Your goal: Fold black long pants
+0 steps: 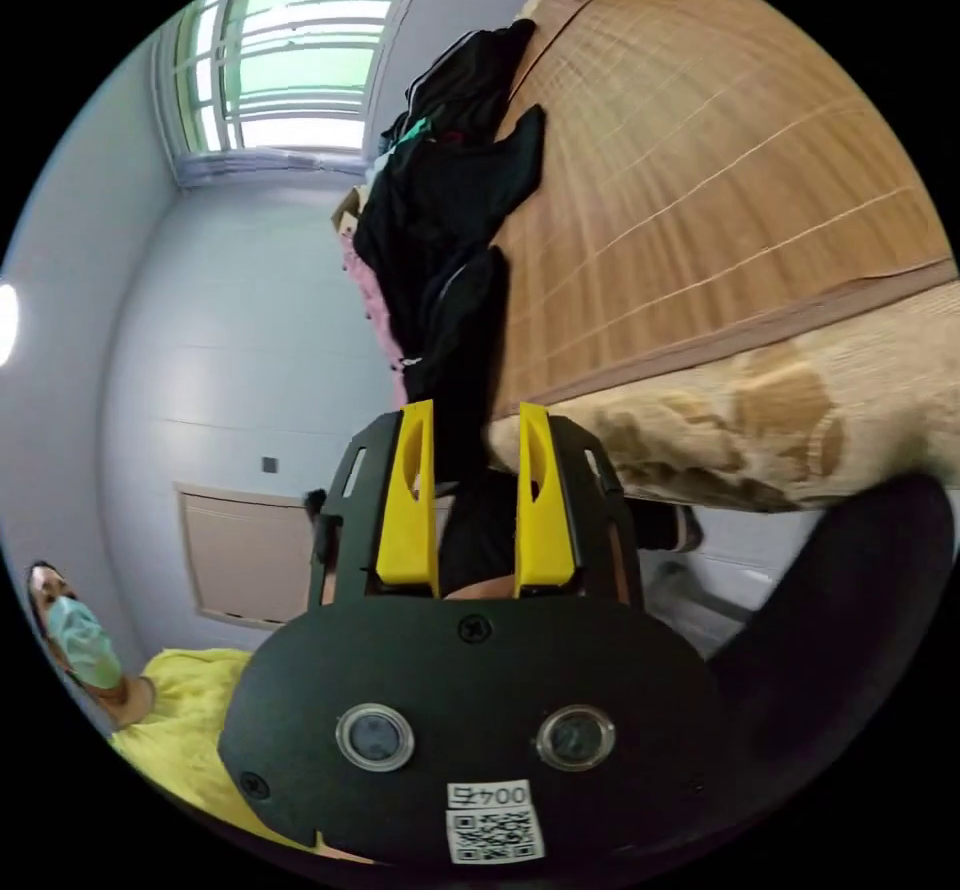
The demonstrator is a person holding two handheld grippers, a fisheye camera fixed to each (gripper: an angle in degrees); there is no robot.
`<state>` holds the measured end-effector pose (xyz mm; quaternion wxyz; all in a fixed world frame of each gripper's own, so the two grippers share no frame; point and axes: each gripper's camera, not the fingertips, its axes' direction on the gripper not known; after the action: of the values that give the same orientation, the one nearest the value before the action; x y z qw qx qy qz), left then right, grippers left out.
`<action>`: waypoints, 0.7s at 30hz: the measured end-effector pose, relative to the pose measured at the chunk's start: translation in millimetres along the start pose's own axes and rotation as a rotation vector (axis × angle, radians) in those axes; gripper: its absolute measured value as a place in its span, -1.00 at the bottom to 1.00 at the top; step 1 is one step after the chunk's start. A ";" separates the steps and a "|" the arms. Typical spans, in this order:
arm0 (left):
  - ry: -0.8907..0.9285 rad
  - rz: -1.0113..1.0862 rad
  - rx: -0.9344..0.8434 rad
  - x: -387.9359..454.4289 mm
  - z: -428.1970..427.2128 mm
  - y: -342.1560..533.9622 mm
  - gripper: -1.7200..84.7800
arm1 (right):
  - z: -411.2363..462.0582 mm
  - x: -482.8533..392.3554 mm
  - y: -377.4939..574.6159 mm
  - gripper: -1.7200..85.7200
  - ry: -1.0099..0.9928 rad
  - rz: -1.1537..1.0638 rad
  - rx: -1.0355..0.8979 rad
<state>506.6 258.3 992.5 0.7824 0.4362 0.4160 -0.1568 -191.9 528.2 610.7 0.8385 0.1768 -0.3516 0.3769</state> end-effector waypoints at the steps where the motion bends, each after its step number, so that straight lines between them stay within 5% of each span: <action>1: 0.005 0.013 -0.004 -5.2 -3.0 8.1 -0.95 | 15.4 -2.7 -9.2 -0.66 -0.046 0.030 -0.024; 7: 0.019 0.049 -0.020 -39.7 -21.2 44.9 -0.94 | 94.1 -14.4 -48.9 -0.65 0.026 0.126 -0.133; 14: 0.039 0.100 -0.041 -83.3 -46.9 72.8 -0.92 | 142.7 -64.8 -76.4 -0.88 0.041 0.096 -0.174; 21: -0.100 0.202 0.014 -113.5 -94.0 109.5 -0.65 | 157.6 -134.4 -107.9 -0.87 0.119 0.072 -0.192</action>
<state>456.2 383.8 1116.6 0.8110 0.4729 0.3292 -0.1016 -245.1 301.0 619.0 0.8568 0.0602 -0.3418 0.3814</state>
